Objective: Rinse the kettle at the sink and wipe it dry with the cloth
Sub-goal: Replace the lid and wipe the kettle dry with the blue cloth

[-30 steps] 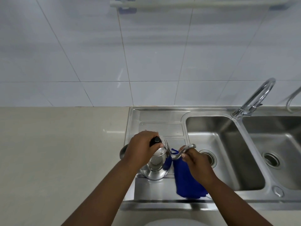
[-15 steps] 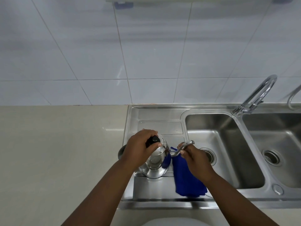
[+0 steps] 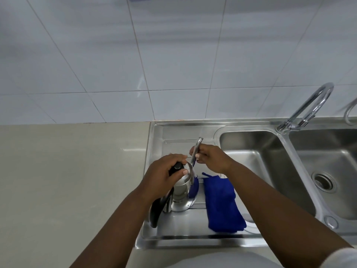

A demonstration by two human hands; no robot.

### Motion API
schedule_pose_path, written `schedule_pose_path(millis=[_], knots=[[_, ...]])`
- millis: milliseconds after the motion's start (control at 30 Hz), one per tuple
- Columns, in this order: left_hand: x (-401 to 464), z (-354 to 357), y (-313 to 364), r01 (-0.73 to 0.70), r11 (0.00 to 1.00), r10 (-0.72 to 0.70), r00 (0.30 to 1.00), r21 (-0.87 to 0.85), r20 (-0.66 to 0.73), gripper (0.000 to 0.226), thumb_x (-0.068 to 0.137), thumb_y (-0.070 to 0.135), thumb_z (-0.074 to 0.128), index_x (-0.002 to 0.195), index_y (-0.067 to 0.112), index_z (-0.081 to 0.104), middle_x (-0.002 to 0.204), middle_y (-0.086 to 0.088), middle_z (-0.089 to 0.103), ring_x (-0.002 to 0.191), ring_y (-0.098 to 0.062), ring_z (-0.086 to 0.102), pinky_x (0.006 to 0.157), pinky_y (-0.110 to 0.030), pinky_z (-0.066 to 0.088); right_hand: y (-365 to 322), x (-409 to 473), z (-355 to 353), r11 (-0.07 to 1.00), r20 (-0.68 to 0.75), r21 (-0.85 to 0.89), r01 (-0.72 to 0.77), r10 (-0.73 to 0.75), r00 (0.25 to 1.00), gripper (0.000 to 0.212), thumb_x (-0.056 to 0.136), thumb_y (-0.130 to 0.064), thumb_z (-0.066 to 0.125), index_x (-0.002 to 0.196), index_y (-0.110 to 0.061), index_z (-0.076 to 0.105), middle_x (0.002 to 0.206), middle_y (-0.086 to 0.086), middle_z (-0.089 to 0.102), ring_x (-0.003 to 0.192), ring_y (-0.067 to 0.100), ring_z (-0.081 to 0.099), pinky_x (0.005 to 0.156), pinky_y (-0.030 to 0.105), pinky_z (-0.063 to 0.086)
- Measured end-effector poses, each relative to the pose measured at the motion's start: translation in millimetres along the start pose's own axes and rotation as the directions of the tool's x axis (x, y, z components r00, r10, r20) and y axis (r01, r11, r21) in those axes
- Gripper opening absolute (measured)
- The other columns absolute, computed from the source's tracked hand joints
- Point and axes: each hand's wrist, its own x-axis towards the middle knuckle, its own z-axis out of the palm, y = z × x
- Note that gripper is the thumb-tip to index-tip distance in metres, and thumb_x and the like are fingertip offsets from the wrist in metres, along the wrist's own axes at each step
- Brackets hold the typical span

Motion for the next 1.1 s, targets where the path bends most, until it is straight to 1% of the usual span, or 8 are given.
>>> schedule_pose_path(millis=[167, 267, 400, 567, 700, 833, 967, 1100], knots=[[-6, 8, 1, -0.002, 1.000, 0.000, 0.996, -0.014, -0.084, 0.023, 0.087, 0.033, 0.062, 0.110, 0.030, 0.062, 0.120, 0.010, 0.065, 0.112, -0.003, 0.059, 0.096, -0.025, 0.049, 7, -17, 22, 0.979, -0.229, -0.204, -0.013, -0.035, 0.973, 0.031, 0.097, -0.025, 0.056, 0.126, -0.017, 0.062, 0.119, 0.008, 0.071, 0.111, 0.022, 0.066, 0.091, 0.026, 0.049], [-6, 8, -1, -0.021, 1.000, 0.020, 0.995, -0.013, -0.095, 0.023, 0.087, 0.026, 0.064, 0.110, 0.030, 0.062, 0.118, 0.012, 0.065, 0.112, -0.002, 0.059, 0.094, -0.019, 0.047, 54, -58, 54, 0.912, -0.416, -0.379, -0.159, -0.014, 0.909, 0.046, 0.094, -0.044, 0.051, 0.132, -0.019, 0.056, 0.134, 0.005, 0.062, 0.130, 0.025, 0.050, 0.107, 0.036, 0.039], [-6, 9, -3, -0.017, 1.000, 0.015, 0.994, -0.018, -0.104, 0.022, 0.087, 0.025, 0.065, 0.108, 0.030, 0.063, 0.119, 0.015, 0.065, 0.111, -0.004, 0.060, 0.094, -0.020, 0.048, 125, -108, 100, 0.739, -0.334, -0.629, -0.244, 0.026, 0.942, 0.082, 0.087, -0.061, 0.042, 0.154, -0.019, 0.021, 0.166, 0.006, 0.008, 0.151, 0.039, 0.010, 0.118, 0.055, 0.019], [-5, 9, -4, -0.026, 1.000, 0.024, 0.995, -0.014, -0.095, 0.023, 0.086, 0.028, 0.064, 0.109, 0.032, 0.063, 0.122, 0.014, 0.064, 0.114, -0.004, 0.060, 0.096, -0.026, 0.050, 136, -90, 92, 0.859, -0.327, -0.495, -0.134, -0.042, 0.944, 0.065, 0.088, -0.006, 0.057, 0.149, -0.015, 0.036, 0.159, -0.003, 0.016, 0.150, 0.030, 0.010, 0.118, 0.052, 0.030], [-5, 10, -7, -0.031, 0.999, 0.030, 0.997, -0.020, -0.076, 0.031, 0.084, 0.036, 0.061, 0.112, 0.025, 0.064, 0.124, 0.013, 0.064, 0.117, -0.005, 0.058, 0.098, -0.031, 0.050, 90, -72, 90, 0.992, -0.385, 0.106, -0.072, 0.108, 0.917, 0.047, 0.098, -0.003, 0.047, 0.142, -0.017, 0.048, 0.144, -0.006, 0.044, 0.136, 0.019, 0.046, 0.110, 0.026, 0.038], [-5, 9, -8, -0.038, 0.999, 0.035, 0.996, -0.037, -0.081, 0.038, 0.084, 0.037, 0.059, 0.119, 0.021, 0.063, 0.125, 0.018, 0.063, 0.118, -0.001, 0.057, 0.105, -0.033, 0.045, 26, -61, 97, 0.581, -0.162, 0.804, -0.124, 0.415, 0.895, 0.028, 0.101, -0.021, 0.042, 0.117, -0.021, 0.066, 0.112, 0.017, 0.071, 0.100, 0.033, 0.068, 0.090, 0.044, 0.053], [-6, 7, -12, -0.048, 0.998, 0.046, 0.997, -0.029, -0.057, 0.051, 0.090, 0.046, 0.053, 0.136, 0.026, 0.049, 0.128, 0.012, 0.062, 0.121, -0.006, 0.056, 0.108, -0.043, 0.042, -21, -76, 95, 0.613, -0.267, 0.788, 0.065, 0.245, 0.932, 0.038, 0.095, -0.046, 0.045, 0.124, -0.030, 0.064, 0.130, 0.007, 0.066, 0.123, 0.026, 0.060, 0.109, 0.048, 0.044], [-5, 7, -7, -0.052, 0.994, 0.052, 0.999, -0.094, -0.007, 0.068, 0.092, 0.062, 0.038, 0.141, 0.016, 0.042, 0.128, 0.003, 0.061, 0.115, -0.011, 0.059, 0.096, -0.036, 0.047, -42, -87, 113, 0.918, -0.387, 0.246, 0.309, -0.200, 0.900, 0.050, 0.100, -0.048, 0.027, 0.149, -0.038, 0.023, 0.158, -0.024, 0.020, 0.148, -0.006, 0.011, 0.121, 0.016, 0.010]])
